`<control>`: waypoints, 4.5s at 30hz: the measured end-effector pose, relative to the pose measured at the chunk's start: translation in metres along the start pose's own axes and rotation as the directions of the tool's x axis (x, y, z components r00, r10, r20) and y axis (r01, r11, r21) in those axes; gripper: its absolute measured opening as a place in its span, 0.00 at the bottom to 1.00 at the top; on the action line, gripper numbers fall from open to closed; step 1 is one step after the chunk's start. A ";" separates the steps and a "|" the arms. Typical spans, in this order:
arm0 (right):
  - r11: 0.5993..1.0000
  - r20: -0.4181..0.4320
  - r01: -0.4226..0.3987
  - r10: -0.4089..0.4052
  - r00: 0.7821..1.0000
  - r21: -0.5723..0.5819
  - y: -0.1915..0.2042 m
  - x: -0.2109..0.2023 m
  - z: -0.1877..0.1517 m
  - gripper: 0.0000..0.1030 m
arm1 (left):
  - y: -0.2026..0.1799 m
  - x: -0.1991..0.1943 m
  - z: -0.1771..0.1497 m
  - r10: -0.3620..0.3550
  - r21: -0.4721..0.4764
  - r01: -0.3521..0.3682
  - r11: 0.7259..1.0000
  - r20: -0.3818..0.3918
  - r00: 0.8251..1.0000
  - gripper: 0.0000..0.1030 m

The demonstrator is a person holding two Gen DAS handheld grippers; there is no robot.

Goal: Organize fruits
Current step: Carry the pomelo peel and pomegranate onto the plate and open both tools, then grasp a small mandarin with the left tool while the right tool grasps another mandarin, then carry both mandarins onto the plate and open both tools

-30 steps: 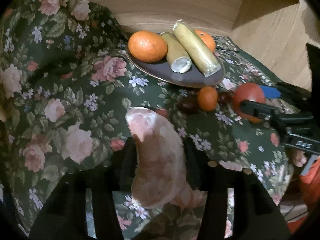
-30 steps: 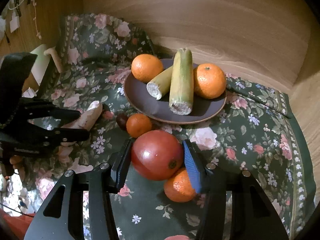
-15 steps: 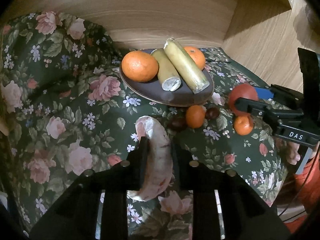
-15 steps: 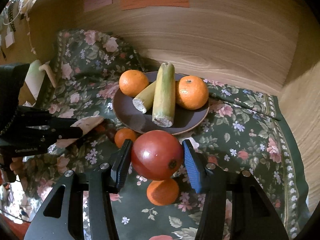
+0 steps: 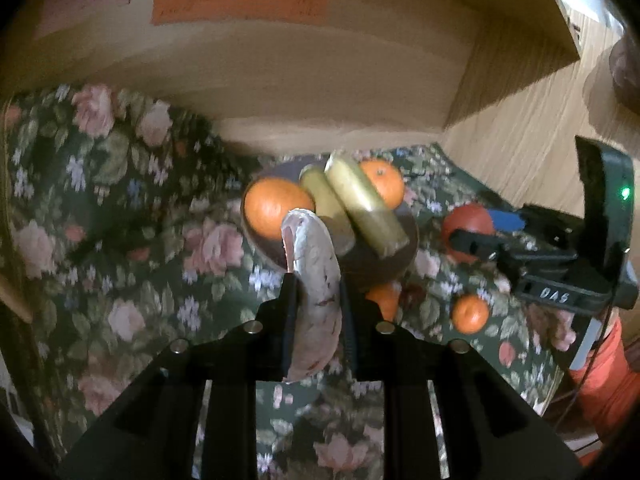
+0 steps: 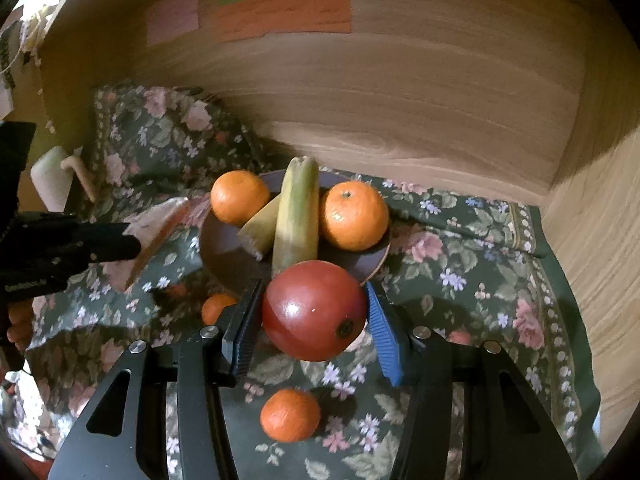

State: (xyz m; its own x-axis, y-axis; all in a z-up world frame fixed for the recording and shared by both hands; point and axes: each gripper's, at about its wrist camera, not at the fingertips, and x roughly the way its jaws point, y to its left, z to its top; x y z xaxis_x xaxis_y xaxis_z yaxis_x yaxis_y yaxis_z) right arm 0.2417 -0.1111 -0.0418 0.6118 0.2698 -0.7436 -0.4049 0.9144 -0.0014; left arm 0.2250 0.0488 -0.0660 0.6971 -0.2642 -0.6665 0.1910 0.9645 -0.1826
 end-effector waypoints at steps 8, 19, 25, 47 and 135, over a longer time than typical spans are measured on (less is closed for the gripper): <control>1.000 -0.037 0.011 -0.011 0.999 0.020 -0.013 0.027 0.013 0.46 | 0.005 0.016 0.030 -0.014 0.004 0.014 1.000 0.032 0.999 0.20; 0.999 -0.096 0.027 -0.025 0.995 0.020 -0.022 0.061 0.024 0.46 | 0.003 0.047 0.047 0.004 0.021 -0.005 1.000 0.025 1.000 0.20; 0.999 -0.098 0.030 -0.029 0.995 0.014 -0.023 0.063 0.025 0.46 | -0.002 0.049 0.044 0.007 0.052 -0.009 0.999 0.029 1.000 0.20; 1.000 -0.056 0.028 -0.027 0.998 0.009 -0.016 0.038 0.025 0.61 | -0.011 0.035 0.032 0.003 0.071 -0.004 0.997 0.012 1.000 0.35; 1.000 0.077 0.023 -0.024 0.997 0.014 -0.005 -0.009 0.006 0.32 | -0.007 0.007 0.024 0.010 0.066 -0.014 0.998 0.063 0.998 0.30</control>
State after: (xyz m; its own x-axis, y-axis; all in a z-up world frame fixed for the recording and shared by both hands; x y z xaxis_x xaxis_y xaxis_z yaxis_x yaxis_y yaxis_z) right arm 0.2422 -0.1164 -0.0312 0.6715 0.2700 -0.6900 -0.3812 0.9245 -0.0092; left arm 0.2448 0.0401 -0.0518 0.7414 -0.2542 -0.6210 0.2261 0.9660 -0.1255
